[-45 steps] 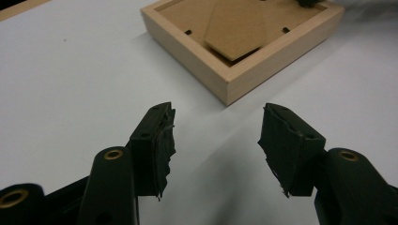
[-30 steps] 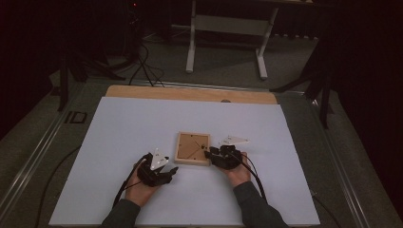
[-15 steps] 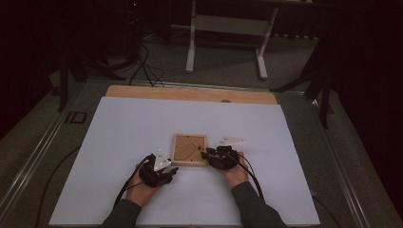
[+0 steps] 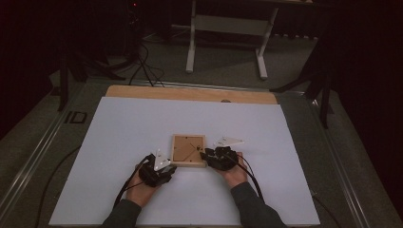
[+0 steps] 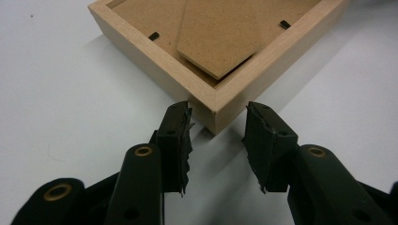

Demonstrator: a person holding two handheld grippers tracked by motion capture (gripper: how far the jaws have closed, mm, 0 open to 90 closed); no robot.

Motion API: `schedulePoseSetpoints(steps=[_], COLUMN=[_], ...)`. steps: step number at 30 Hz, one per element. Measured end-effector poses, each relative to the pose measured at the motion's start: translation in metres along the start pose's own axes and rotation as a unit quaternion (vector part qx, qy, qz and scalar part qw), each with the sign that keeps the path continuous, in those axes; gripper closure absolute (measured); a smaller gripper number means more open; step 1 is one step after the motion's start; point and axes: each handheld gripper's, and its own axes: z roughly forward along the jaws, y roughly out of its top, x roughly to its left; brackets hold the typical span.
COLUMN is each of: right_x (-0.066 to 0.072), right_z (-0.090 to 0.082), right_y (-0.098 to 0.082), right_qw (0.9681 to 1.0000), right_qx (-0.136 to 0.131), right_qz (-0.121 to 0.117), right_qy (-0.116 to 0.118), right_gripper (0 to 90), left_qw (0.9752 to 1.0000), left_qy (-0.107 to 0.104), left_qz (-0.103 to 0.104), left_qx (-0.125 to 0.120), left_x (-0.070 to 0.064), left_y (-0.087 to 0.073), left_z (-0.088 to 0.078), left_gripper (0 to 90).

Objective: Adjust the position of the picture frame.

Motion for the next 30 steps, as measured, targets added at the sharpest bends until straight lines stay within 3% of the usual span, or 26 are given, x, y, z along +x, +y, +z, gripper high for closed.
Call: schedulePoseSetpoints(steps=[30], right_x=[0.012], right_z=[0.002], right_y=[-0.001], right_qw=[0.9999], right_qx=[-0.003], right_qz=[-0.011], right_qy=[-0.001], right_gripper=[66.9], left_qw=[0.9998], left_qy=[0.006], left_qz=[-0.018], left_qx=[0.008], left_x=[0.002], left_y=[-0.004], left_z=[-0.006], left_gripper=[62.2])
